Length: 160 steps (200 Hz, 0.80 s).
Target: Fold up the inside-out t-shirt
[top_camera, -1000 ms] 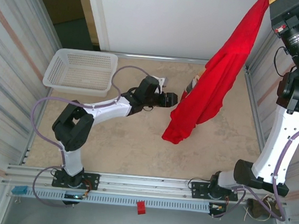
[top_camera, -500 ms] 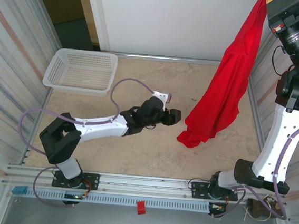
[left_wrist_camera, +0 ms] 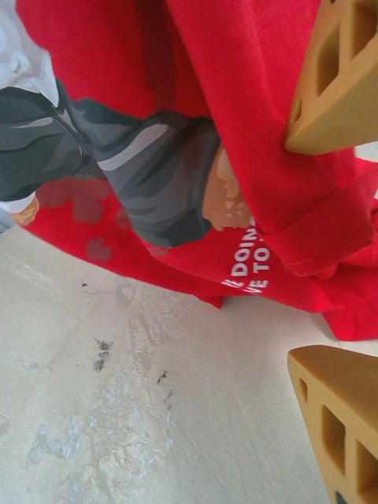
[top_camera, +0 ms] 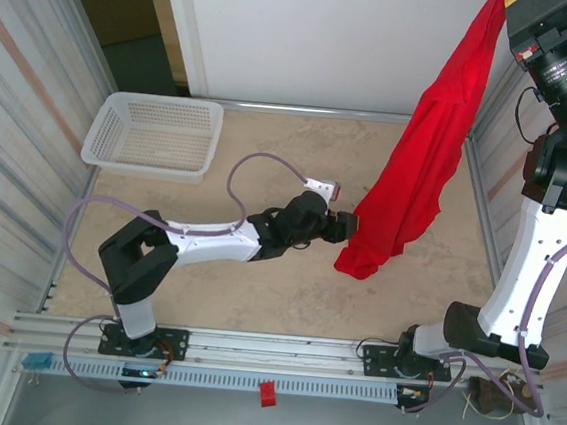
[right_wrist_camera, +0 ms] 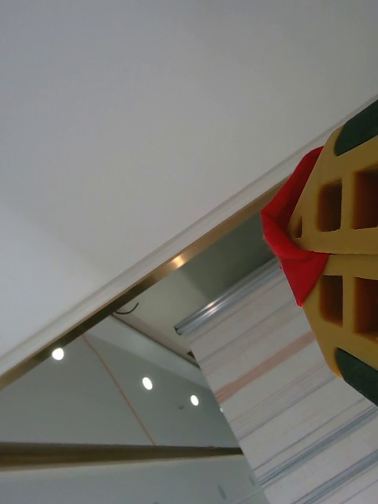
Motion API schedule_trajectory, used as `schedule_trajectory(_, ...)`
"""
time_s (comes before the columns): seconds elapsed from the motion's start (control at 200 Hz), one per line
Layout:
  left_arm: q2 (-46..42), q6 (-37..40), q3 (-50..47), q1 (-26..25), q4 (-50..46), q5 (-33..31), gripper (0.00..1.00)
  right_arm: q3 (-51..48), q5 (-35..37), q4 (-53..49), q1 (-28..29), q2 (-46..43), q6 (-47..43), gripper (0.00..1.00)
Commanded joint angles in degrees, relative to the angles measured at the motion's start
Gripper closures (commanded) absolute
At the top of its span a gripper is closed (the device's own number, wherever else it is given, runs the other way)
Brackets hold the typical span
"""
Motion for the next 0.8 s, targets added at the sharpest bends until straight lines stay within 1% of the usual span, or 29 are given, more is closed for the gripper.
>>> schedule_trajectory(0.0,2.76,0.53,3.58,-0.45,1.56,-0.31,0.36,0.96,0.85,2.02,0.41,-1.62,0.04,1.00)
schedule_trajectory(0.05,4.28,0.89,4.78,-0.49,0.89,-0.58,0.40,1.11,1.06,1.80,0.30,-1.72,-0.09,1.00)
schedule_trajectory(0.07,4.76,1.13,5.00,-0.46,0.72,-0.91,0.43,1.21,1.08,1.68,0.10,-1.73,-0.09,1.00)
schedule_trajectory(0.085,5.10,1.23,5.18,-0.46,0.62,-1.22,0.48,1.22,1.08,1.67,-0.07,-1.79,-0.09,1.00)
schedule_trajectory(0.105,5.35,1.59,5.24,-0.41,0.47,-1.57,0.56,1.30,1.07,1.67,-0.47,-1.75,0.04,1.00)
schedule_trajectory(0.165,5.53,3.05,5.59,0.02,-0.65,-2.38,0.90,1.31,1.16,1.76,-2.39,-1.93,0.70,1.00)
schedule_trajectory(0.19,5.21,3.52,5.53,0.35,-1.36,-2.73,1.00,1.31,1.12,1.84,-3.54,-1.89,1.13,1.00)
schedule_trajectory(0.266,2.32,5.20,4.03,1.91,-2.39,-3.13,1.00,1.27,1.08,2.33,-7.76,-1.93,2.78,1.00)
schedule_trajectory(0.341,-3.21,6.75,1.31,4.67,-3.61,-4.27,1.00,1.09,1.22,2.38,-11.45,-1.91,3.71,1.00)
schedule_trajectory(0.426,-11.41,7.36,-1.44,10.14,-5.23,-4.22,1.00,0.13,1.47,2.52,-14.96,-1.96,4.49,1.00)
schedule_trajectory(0.496,-17.99,8.27,-1.25,15.22,-7.69,-3.07,1.00,-1.04,1.27,3.68,-16.78,-2.00,6.01,1.00)
schedule_trajectory(0.566,-23.15,11.05,1.84,19.33,-10.22,-1.61,1.00,-1.88,1.00,5.17,-17.22,-1.97,7.60,1.00)
schedule_trajectory(0.646,-26.78,13.96,7.32,22.74,-13.55,0.32,1.00,-2.11,0.64,6.19,-17.23,-1.85,9.37,1.00)
schedule_trajectory(0.721,-28.79,15.67,12.15,24.92,-15.63,2.10,1.00,-2.12,0.39,6.46,-17.20,-2.13,9.79,1.00)
schedule_trajectory(0.797,-30.28,16.68,16.23,25.95,-16.97,3.53,1.00,-1.95,0.03,6.68,-17.26,-2.70,9.97,1.00)
